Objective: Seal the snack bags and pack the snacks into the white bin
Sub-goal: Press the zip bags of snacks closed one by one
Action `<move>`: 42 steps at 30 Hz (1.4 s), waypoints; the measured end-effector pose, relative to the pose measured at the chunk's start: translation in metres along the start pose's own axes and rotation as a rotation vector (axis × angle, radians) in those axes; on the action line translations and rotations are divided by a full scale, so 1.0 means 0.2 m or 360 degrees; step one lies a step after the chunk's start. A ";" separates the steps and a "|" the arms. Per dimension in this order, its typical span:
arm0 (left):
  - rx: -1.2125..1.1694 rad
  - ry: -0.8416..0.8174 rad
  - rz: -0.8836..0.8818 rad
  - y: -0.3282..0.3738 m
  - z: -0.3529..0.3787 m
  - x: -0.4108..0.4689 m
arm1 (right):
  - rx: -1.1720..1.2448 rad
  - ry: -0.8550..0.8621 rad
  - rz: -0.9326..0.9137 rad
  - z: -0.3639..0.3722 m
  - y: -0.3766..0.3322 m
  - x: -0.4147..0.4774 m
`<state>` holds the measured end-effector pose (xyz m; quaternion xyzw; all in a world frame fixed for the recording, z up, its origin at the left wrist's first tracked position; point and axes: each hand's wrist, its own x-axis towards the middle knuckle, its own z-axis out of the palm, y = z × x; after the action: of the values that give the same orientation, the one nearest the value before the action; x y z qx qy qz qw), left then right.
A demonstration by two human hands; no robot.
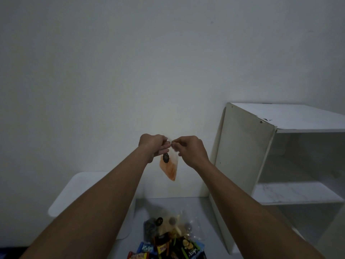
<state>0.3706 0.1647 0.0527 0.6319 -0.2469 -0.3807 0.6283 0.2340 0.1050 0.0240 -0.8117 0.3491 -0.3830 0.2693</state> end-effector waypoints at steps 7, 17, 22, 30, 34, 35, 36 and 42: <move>-0.0010 -0.0064 -0.0018 -0.01 -0.01 0.00 | -0.0027 0.0001 -0.0058 0.00 0.00 -0.02; 0.0283 -0.0224 0.0308 -0.04 -0.04 0.02 | 0.0537 -0.0155 0.0359 -0.04 -0.04 0.00; 0.0248 -0.0300 0.0302 -0.08 -0.07 0.04 | 0.0606 -0.0285 0.0432 -0.04 -0.06 0.01; 0.0169 -0.0329 0.0093 -0.17 -0.11 0.08 | 0.0488 -0.0325 0.0461 0.04 -0.01 -0.01; 0.0138 -0.0212 0.0059 -0.20 -0.09 0.13 | 0.0465 -0.0312 0.0427 0.11 0.09 -0.06; 0.0133 -0.0185 0.0053 -0.21 -0.09 0.14 | 0.0381 -0.0319 0.0412 0.14 0.12 -0.07; 0.0128 -0.0153 0.0046 -0.23 -0.08 0.15 | 0.0269 -0.0313 0.0388 0.17 0.17 -0.08; 0.0377 0.0159 0.0085 -0.51 -0.08 0.29 | 0.0257 -0.0131 0.0397 0.30 0.37 -0.04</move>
<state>0.3992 0.1377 -0.0588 0.7129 -0.2754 -0.3002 0.5709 0.2524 0.0767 -0.0663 -0.7527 0.4039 -0.3397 0.3935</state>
